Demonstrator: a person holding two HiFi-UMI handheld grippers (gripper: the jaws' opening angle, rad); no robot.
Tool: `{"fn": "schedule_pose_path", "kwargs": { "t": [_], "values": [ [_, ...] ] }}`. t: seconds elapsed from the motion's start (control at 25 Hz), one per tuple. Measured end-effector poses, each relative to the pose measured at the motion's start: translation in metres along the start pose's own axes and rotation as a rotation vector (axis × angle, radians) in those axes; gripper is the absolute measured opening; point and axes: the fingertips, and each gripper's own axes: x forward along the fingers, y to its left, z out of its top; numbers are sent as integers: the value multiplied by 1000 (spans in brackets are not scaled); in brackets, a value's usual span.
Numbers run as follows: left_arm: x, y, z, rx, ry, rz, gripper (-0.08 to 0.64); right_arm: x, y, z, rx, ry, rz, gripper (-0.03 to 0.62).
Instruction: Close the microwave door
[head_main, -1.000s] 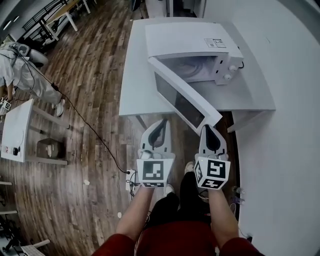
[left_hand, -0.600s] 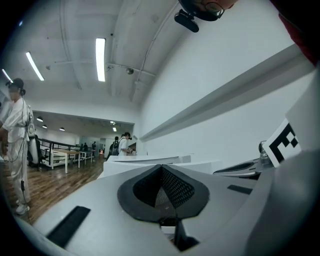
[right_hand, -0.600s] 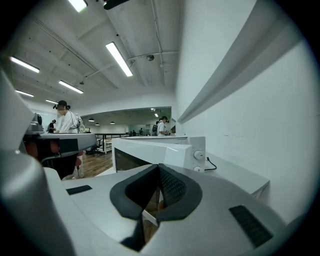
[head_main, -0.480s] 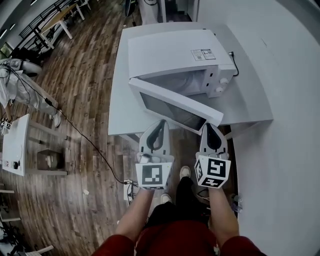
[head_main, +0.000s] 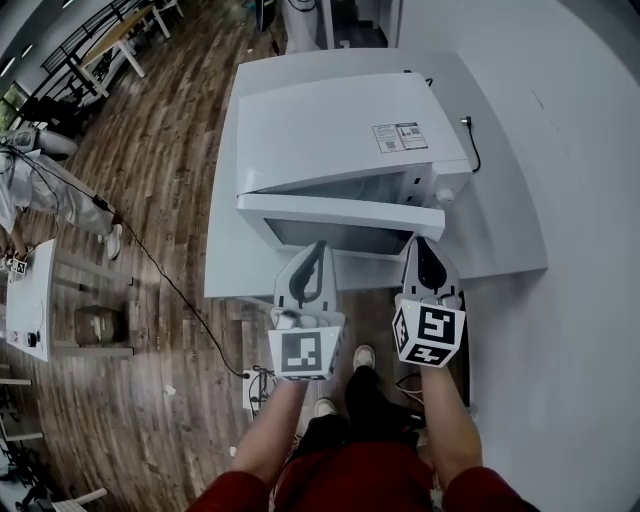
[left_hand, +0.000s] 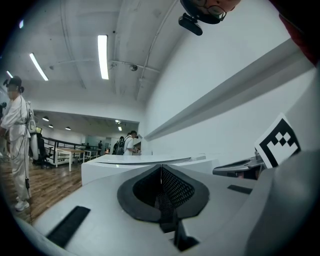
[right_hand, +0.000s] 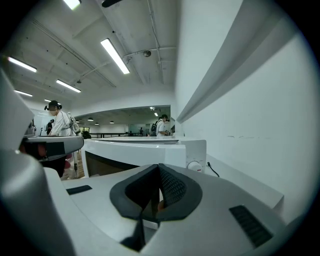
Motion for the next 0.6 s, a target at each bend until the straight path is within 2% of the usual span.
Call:
{"fn": "schedule_pose_path", "kwargs": {
  "t": [0.16, 0.32, 0.6],
  "values": [
    [24, 4, 6, -40, -8, 32, 26, 29, -10, 9, 12, -2, 14, 28],
    [49, 8, 7, -43, -13, 53, 26, 61, -23, 9, 28, 6, 28, 28],
    [76, 14, -6, -48, 0, 93, 26, 83, -25, 7, -16, -12, 55, 28]
  ]
}}
